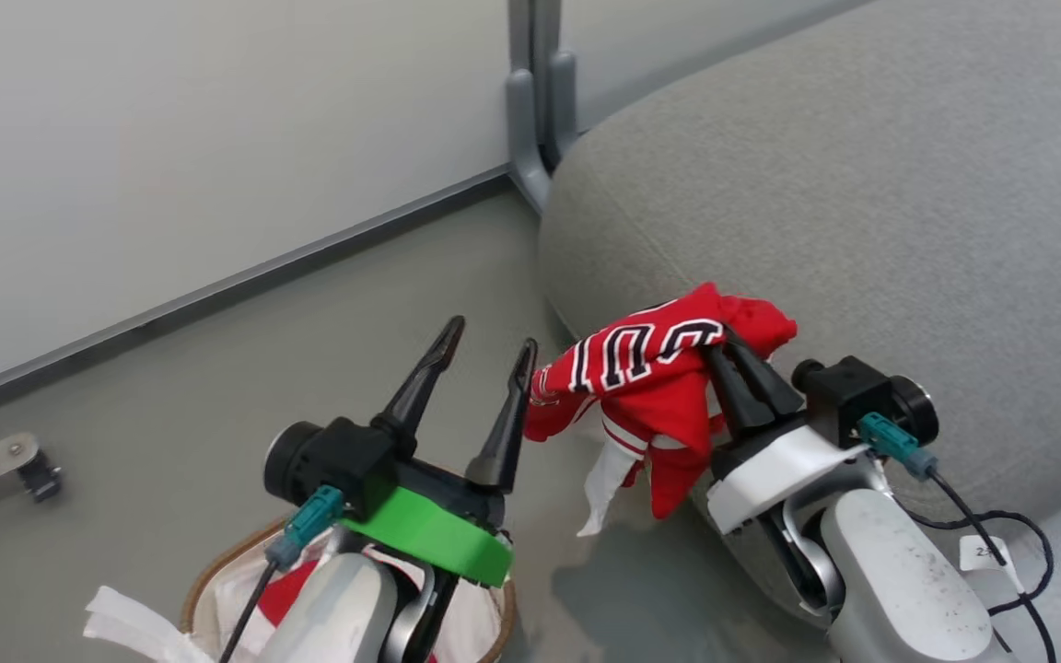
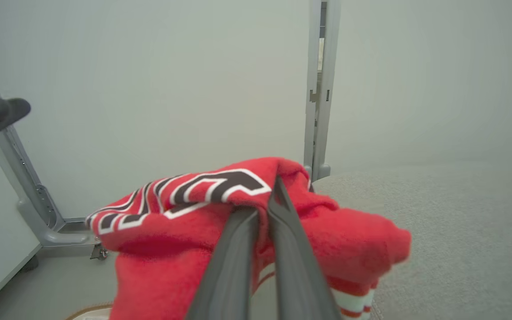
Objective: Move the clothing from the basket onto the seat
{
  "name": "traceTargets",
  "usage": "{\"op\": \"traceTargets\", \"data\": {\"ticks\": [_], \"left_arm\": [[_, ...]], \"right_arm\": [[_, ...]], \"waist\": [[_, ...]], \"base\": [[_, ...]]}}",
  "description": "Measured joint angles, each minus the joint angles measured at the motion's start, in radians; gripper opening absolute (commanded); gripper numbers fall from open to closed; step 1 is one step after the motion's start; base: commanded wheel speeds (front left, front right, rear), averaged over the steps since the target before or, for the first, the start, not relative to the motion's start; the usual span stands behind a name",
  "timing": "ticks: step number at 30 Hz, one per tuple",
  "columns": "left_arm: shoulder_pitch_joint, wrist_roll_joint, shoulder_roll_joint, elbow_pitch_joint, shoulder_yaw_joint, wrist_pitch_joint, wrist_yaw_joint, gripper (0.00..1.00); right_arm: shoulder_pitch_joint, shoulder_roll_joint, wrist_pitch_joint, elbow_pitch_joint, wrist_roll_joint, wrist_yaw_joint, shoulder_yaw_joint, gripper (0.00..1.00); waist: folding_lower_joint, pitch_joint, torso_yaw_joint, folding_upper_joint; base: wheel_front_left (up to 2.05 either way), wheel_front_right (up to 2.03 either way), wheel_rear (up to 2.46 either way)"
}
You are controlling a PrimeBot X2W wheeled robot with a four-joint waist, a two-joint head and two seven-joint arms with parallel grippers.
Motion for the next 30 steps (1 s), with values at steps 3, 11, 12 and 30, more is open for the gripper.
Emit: {"op": "traceTargets", "data": {"ticks": [3, 11, 12, 30], "left_arm": [[-0.025, -0.007, -0.004, 0.015, -0.040, 0.000, 0.000, 1.00], [-0.051, -0.031, 0.013, 0.035, -0.076, 0.000, 0.000, 1.00], [-0.051, -0.031, 0.019, 0.037, -0.076, 0.000, 0.000, 1.00], [-0.094, -0.019, 0.133, 0.018, -0.077, 0.000, 0.000, 1.00]], "right_arm": [[0.022, -0.002, 0.000, -0.023, -0.023, 0.000, -0.056, 0.00], [0.034, -0.029, 0.000, -0.036, -0.071, 0.000, -0.120, 0.00], [0.020, -0.037, 0.000, -0.033, -0.079, 0.000, -0.125, 0.00], [-0.587, -0.328, 0.000, 0.299, -0.246, 0.000, -0.284, 0.00]], "waist": [[0.0000, 0.016, -0.056, 0.0000], [0.0000, 0.079, -0.121, 0.0000], [0.0000, 0.088, -0.124, 0.0000], [0.0000, 0.271, -0.071, 0.0001]], "base": [[0.00, 0.00, 0.00], [0.00, 0.00, 0.00], [0.00, 0.00, 0.00], [0.00, 0.00, 0.00]]}}
